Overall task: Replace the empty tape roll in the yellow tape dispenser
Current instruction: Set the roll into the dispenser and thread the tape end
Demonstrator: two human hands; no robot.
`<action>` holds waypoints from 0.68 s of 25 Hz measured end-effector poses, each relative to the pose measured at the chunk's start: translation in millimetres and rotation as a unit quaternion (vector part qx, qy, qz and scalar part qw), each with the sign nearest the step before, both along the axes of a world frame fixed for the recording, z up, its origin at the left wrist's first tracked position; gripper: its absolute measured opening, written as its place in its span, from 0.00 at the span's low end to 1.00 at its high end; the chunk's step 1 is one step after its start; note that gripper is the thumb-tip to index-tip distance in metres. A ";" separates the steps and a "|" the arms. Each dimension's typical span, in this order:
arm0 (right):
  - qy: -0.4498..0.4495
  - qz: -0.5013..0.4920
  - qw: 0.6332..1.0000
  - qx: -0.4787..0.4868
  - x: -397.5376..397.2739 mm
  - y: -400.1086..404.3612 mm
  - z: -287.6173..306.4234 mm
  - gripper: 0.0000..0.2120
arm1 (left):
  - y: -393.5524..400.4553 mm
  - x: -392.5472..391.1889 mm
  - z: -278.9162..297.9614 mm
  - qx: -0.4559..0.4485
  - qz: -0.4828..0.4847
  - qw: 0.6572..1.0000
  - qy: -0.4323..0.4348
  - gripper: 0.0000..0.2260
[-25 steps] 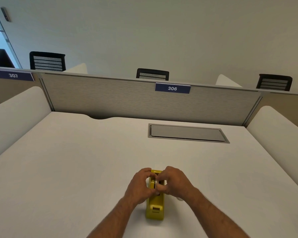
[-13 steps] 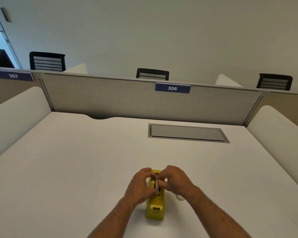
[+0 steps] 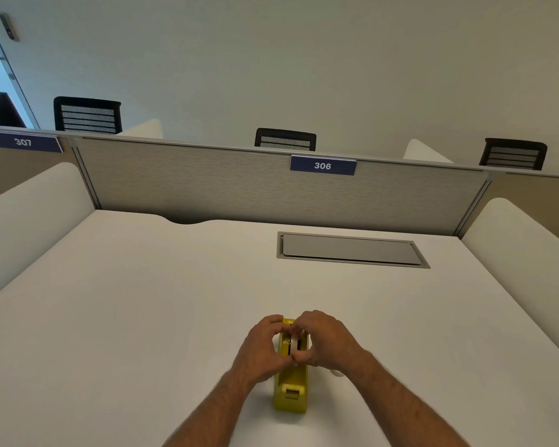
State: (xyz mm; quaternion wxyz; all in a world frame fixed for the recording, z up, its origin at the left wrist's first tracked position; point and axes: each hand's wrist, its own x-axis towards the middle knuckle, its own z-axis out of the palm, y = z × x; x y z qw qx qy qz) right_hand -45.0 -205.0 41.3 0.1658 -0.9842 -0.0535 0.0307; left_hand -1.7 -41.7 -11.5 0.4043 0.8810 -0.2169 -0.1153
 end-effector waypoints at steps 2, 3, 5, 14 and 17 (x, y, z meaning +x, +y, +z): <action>-0.001 -0.002 1.000 -0.008 -0.2 0.3 0.2 0.21 | -0.9 -0.2 -0.3 0.001 0.003 1.000 0.003 0.29; -0.003 -0.002 1.000 -0.010 -0.1 0.1 -0.3 0.21 | -1.2 -0.1 -0.6 0.002 0.005 1.000 0.004 0.28; -0.005 -0.003 1.000 -0.002 -0.4 -0.3 -0.8 0.21 | -1.7 -0.1 -1.1 0.003 0.010 1.000 0.004 0.27; -0.012 -0.027 0.999 0.039 1.2 -0.5 -1.5 0.13 | -1.6 0.3 -0.9 0.004 0.015 1.000 0.008 0.26; -0.006 -0.037 0.998 0.049 5.0 -1.4 -0.7 0.12 | -1.7 0.2 0.1 0.007 0.018 1.000 0.008 0.27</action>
